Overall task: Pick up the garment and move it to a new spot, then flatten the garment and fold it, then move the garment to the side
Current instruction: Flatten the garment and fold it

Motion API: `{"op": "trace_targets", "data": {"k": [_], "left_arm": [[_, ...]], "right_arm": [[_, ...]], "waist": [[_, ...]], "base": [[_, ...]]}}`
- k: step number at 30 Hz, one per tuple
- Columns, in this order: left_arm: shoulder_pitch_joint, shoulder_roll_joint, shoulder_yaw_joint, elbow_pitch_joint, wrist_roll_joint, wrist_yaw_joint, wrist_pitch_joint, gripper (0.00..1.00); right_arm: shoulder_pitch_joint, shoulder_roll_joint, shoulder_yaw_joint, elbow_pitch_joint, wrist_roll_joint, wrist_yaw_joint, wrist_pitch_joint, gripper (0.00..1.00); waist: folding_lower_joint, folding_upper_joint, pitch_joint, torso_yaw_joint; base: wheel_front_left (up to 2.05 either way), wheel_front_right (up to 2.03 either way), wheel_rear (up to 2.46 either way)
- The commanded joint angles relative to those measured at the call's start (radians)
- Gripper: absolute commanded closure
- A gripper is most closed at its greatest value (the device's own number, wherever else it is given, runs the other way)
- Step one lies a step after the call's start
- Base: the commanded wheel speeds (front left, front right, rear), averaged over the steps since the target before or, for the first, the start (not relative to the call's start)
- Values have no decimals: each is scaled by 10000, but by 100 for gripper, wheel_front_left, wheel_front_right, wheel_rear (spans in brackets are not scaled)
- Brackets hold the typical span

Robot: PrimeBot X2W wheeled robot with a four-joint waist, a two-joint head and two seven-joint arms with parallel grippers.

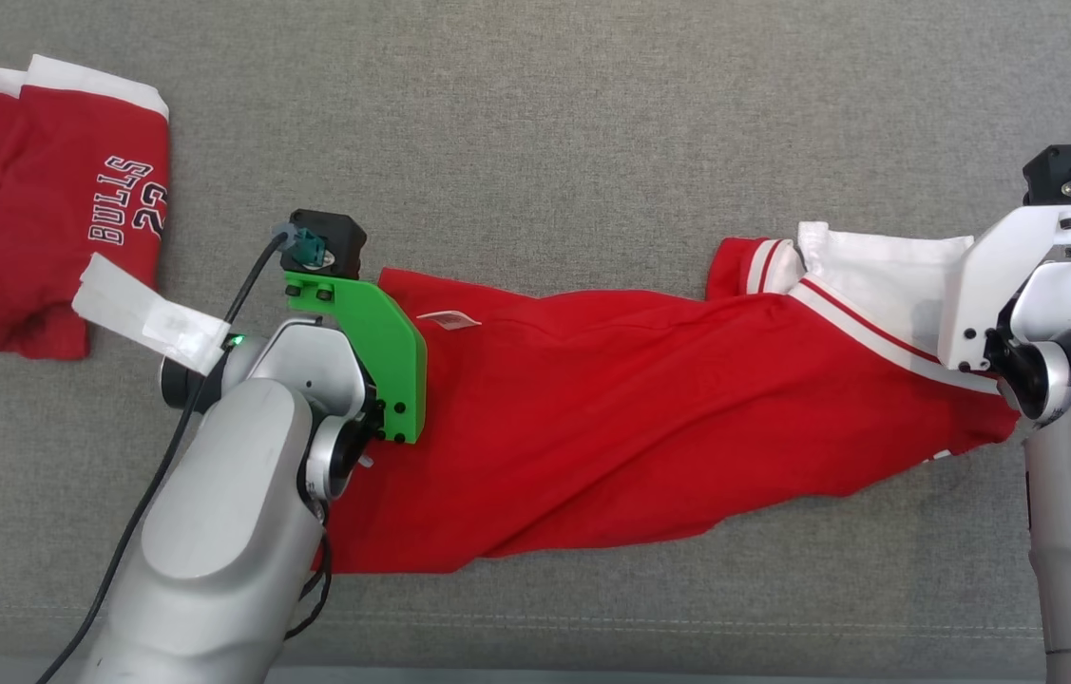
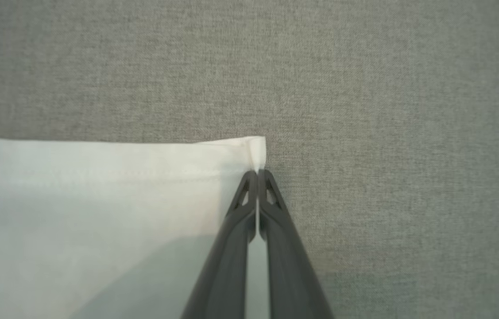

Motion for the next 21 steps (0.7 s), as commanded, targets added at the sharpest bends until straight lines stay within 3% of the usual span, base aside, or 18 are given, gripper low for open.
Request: {"op": "trace_targets", "data": {"k": [1, 15, 21], "left_arm": [[-193, 65, 70, 27, 13, 91, -126, 100], [-1311, -10, 738, -65, 96, 485, -2114, 100], [-2234, 236, 1175, -51, 460, 1039, -3047, 100]], "right_arm": [[14, -61, 12, 1, -45, -9, -137, 100], [-1290, 98, 141, 53, 285, -11, -2421, 100], [-2531, 366, 574, 632, 792, -9, -3861, 100]], "waist": [[-1, 0, -27, -5], [-1, 0, -275, -284], [-1, 0, -41, -643]], "base": [[0, 0, 0], [0, 0, 0], [0, 0, 0]]}}
